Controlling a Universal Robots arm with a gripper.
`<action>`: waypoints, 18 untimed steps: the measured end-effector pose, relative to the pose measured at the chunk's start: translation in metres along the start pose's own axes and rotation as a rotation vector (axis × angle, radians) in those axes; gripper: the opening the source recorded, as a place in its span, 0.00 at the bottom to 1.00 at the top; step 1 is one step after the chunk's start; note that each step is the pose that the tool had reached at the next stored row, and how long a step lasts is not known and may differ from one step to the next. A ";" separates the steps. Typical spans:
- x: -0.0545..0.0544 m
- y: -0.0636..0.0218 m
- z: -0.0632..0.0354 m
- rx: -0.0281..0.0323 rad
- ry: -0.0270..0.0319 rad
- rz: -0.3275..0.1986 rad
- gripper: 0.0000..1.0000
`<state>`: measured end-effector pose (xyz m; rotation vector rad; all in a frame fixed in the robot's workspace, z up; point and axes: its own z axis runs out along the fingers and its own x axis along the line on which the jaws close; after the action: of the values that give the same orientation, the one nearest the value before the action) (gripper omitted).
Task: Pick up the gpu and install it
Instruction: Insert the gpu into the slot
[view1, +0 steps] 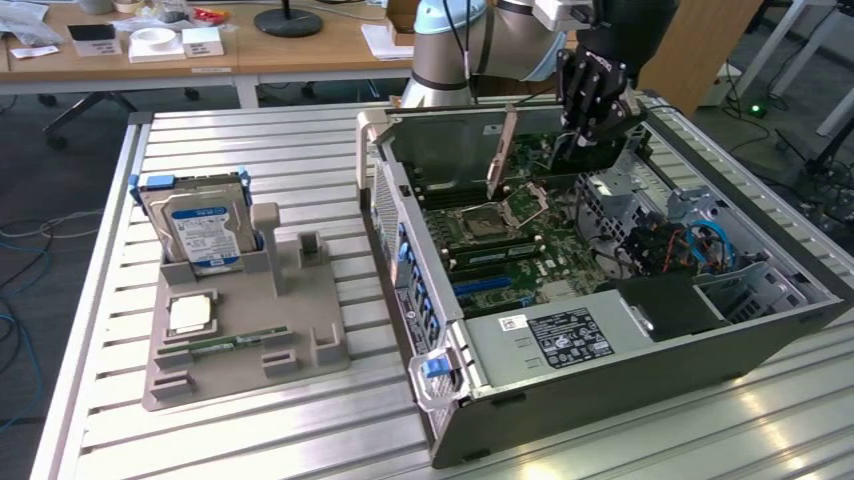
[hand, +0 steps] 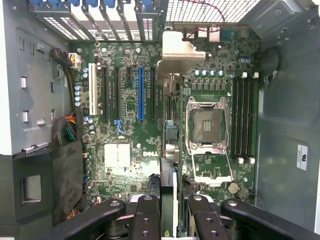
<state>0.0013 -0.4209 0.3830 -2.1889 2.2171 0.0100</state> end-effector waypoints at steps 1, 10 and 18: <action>0.000 0.0000 0.0001 0.0000 0.0000 0.000 0.26; 0.000 0.0000 0.0025 0.0000 0.0001 0.000 0.26; 0.000 0.0000 0.0036 0.0000 0.0000 0.000 0.26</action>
<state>0.0014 -0.4209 0.3795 -2.1889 2.2170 0.0100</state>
